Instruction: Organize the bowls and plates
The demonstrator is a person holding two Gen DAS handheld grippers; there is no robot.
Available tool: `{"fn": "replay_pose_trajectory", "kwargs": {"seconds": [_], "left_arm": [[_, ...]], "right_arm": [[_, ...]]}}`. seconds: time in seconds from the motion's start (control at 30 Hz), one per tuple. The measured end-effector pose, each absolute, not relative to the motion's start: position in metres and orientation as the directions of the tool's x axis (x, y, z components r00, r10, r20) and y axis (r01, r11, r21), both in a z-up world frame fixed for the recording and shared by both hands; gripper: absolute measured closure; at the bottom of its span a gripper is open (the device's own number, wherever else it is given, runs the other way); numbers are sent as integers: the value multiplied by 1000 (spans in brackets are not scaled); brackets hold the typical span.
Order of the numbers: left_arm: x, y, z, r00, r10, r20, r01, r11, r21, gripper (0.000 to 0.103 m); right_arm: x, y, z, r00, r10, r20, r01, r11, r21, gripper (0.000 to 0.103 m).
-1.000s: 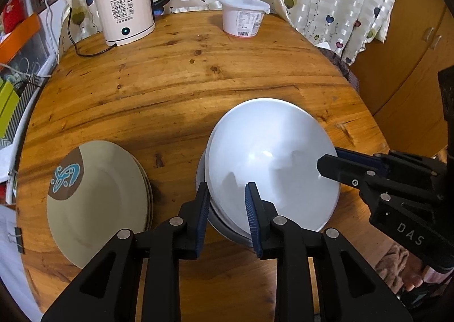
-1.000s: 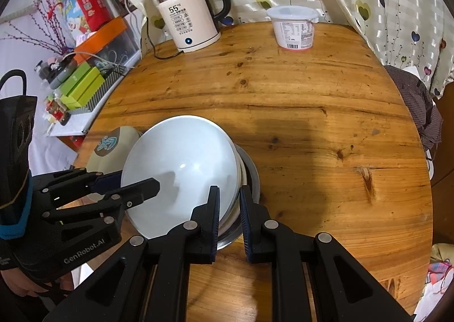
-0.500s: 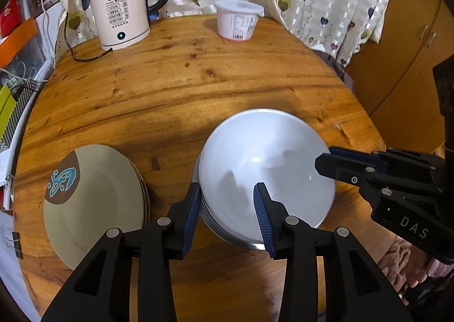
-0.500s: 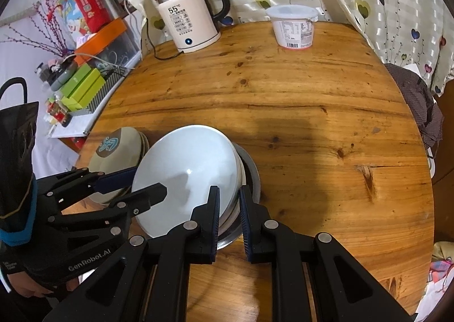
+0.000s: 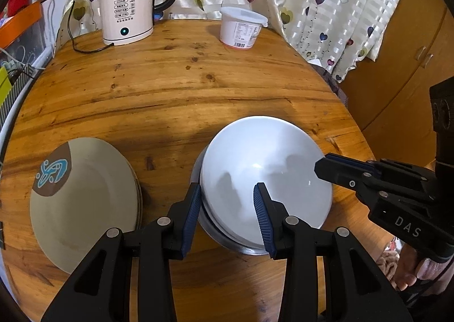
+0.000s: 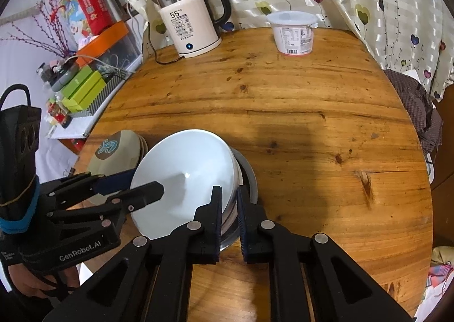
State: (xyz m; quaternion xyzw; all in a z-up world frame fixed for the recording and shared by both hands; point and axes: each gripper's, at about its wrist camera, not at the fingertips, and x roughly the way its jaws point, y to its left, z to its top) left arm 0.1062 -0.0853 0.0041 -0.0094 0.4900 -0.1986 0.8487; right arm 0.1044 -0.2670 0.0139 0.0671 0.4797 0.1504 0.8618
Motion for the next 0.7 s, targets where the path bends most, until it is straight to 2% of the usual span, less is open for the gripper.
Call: {"fn": "replay_pose_trajectory", "kwargs": {"seconds": [0.7], "left_arm": [[104,-85,7,445,-375,-813,324,914,-244,64]], "right_arm": [[109,-269,13,495,323,-807,-191,946,261,93]]}}
